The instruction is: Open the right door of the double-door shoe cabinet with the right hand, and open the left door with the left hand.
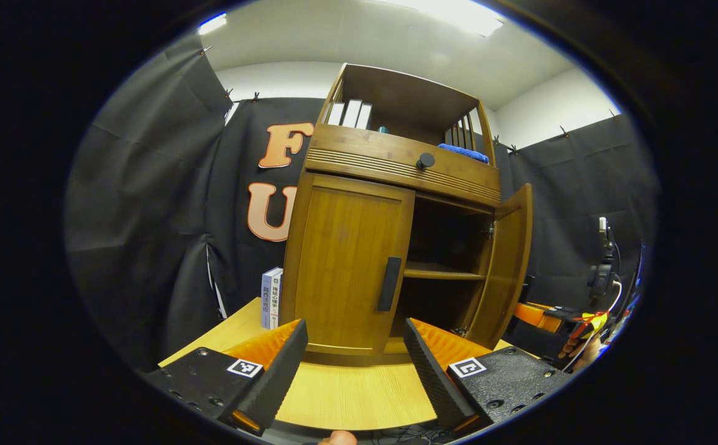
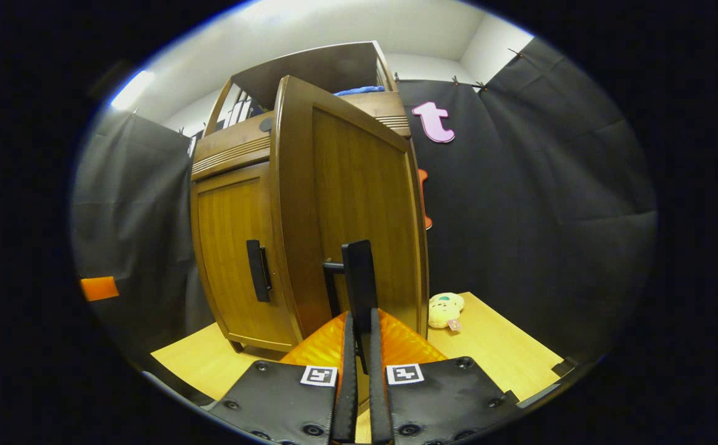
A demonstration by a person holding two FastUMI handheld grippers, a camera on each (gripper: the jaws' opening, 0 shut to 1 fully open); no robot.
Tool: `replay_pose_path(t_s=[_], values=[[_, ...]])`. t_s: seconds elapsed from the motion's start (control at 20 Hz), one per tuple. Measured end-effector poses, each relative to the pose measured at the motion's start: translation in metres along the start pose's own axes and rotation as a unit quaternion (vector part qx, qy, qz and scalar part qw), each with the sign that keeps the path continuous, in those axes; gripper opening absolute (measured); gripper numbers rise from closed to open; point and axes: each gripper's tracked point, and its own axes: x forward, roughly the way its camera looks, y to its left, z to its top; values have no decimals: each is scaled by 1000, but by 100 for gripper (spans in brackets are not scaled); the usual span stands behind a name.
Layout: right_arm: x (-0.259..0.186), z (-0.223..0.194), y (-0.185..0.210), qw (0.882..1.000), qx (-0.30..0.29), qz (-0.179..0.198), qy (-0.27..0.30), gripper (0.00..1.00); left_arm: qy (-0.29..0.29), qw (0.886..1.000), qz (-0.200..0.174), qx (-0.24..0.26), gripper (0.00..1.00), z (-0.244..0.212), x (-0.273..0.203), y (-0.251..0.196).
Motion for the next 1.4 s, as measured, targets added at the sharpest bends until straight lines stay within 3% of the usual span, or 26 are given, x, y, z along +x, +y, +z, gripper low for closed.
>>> replay_pose_path(t_s=[0.15,0.3,0.35,0.4,0.45,0.5,0.7,0.8,1.15,1.2,1.25,1.4], values=[[-5,2,-16,1000,0,-14,0,11,2,1000,-3,-3,95,-2,3,-5],[-11,7,-34,999,2,-39,-1,11,3,1000,-3,3,95,-2,6,-8],[-11,8,-41,999,-4,-47,-3,4,3,1000,-4,6,95,-2,8,-10],[-12,7,-47,999,-11,-53,-4,3,1,1000,-4,8,95,-3,8,-12],[-13,9,-51,998,-13,-57,-4,10,1,1000,-4,11,95,-2,9,-13],[-14,10,-54,998,-11,-59,-4,10,1,1000,-5,12,92,-3,11,-16],[-20,8,-55,999,-15,-50,1,11,8,1000,-13,11,95,-6,17,-24],[-22,8,-63,998,-22,-56,-1,10,7,1000,-7,16,92,-6,20,-23],[-32,13,-97,997,-20,-73,-4,10,10,1000,-1,15,94,-8,36,-29],[-33,13,-101,997,-16,-73,-3,3,11,1000,-4,15,92,-10,38,-32],[-33,13,-105,997,-15,-77,-4,10,12,1000,-5,17,92,-10,40,-35],[-40,14,-121,995,-20,-94,-8,10,16,1000,-7,19,95,-14,48,-38]])
